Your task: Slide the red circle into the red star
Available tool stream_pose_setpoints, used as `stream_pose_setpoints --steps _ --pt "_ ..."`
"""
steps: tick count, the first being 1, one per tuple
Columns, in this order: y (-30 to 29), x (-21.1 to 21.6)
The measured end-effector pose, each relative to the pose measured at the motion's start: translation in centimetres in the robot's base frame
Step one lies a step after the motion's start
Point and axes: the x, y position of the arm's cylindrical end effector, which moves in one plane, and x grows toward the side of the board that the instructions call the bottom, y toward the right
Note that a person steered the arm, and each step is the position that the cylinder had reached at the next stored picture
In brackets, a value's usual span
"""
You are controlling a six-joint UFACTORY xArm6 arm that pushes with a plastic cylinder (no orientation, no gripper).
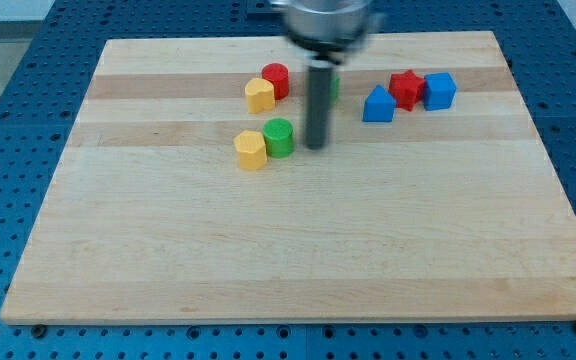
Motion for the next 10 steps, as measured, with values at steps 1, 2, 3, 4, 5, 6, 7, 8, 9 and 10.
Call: stream_pose_setpoints --steps 1,2,3,4,5,6,7,8,9,10 --pt "-3.8 -6.3" --pt "-9.8 -7.7" --pt "-12.7 -8.3" --pt "-9.3 -12.9" --pt "-0.8 -13.3" --pt "1.0 -10.1" --pt "0.7 -5.5" --pt "0.5 -2.8" --pt "-2.8 -1.8" --pt "-3.6 1.6"
